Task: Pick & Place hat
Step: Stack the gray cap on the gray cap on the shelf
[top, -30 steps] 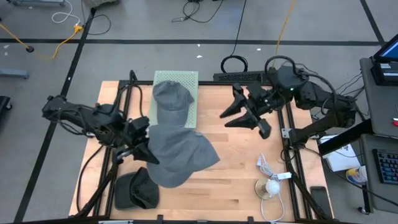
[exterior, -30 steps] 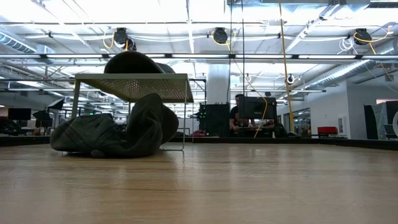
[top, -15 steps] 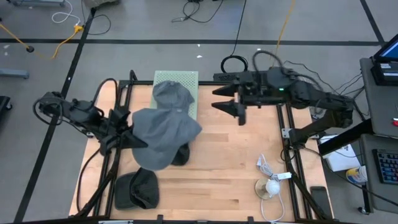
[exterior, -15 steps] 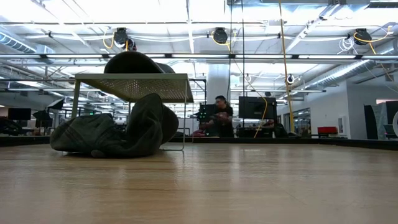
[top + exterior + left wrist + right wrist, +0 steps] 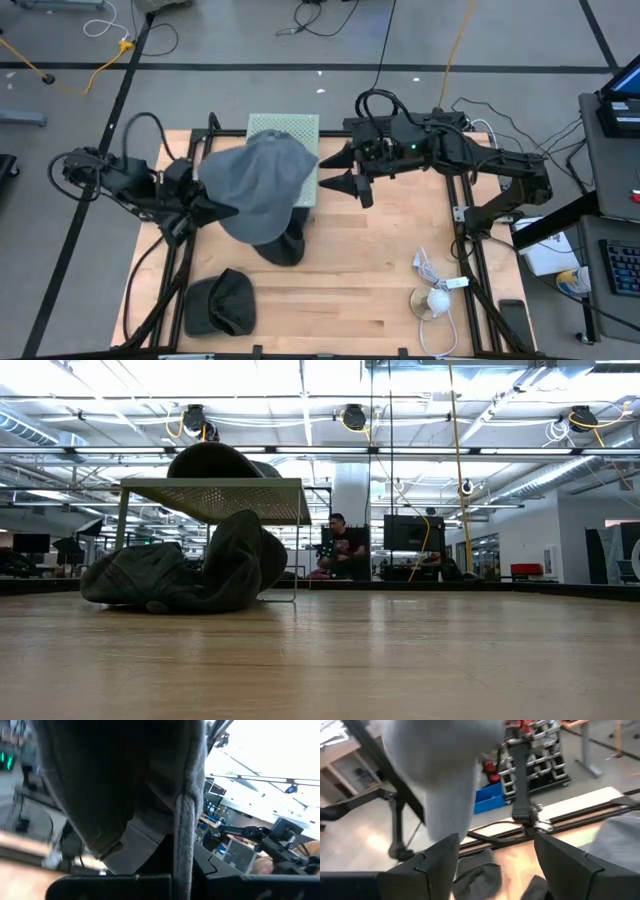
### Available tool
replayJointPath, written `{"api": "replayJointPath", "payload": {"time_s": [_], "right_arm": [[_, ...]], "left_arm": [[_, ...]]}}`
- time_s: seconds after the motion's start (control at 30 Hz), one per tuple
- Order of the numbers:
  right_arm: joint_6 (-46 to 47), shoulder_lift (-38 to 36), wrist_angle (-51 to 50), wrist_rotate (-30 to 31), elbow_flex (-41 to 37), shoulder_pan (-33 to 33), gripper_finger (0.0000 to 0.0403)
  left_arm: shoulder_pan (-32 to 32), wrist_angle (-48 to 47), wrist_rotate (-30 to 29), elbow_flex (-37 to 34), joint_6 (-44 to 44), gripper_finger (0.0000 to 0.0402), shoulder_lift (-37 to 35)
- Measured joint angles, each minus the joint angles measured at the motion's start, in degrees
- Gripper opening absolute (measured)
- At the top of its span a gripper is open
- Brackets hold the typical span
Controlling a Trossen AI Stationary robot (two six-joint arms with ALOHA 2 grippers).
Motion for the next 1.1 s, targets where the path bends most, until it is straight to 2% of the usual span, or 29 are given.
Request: {"api": "replayJointPath", "payload": {"time_s": [0.17,0.37,0.57,0.83,0.97,1.1], "right_arm": [[-0.71,1.28,5.02,-3.15,-0.02,1.48,0.0251],[-2.15,2.88,9.21,-3.23,-0.02,2.39,0.0251],[-0.19,4.18,14.36,-10.50,-0.04,2.69,0.0251],[-0.20,4.46,14.34,-13.07,-0.07,4.33,0.0247],[-0.17,4.22,14.84,-13.46,-0.07,5.49,0.0211],[0.02,4.31,14.61,-13.40,-0.07,6.41,0.0144]], "left_arm": [[0.02,4.00,0.02,0.04,7.60,0.0008,0.63],[0.42,9.11,1.87,0.04,14.08,0.0008,2.86],[2.62,11.84,2.87,0.04,14.89,0.0008,5.71],[6.06,16.45,6.12,0.04,14.81,0.0008,8.34],[7.29,16.62,6.87,0.13,13.47,0.0008,9.06],[7.45,16.07,6.85,0.13,13.03,0.0008,9.21]]}}
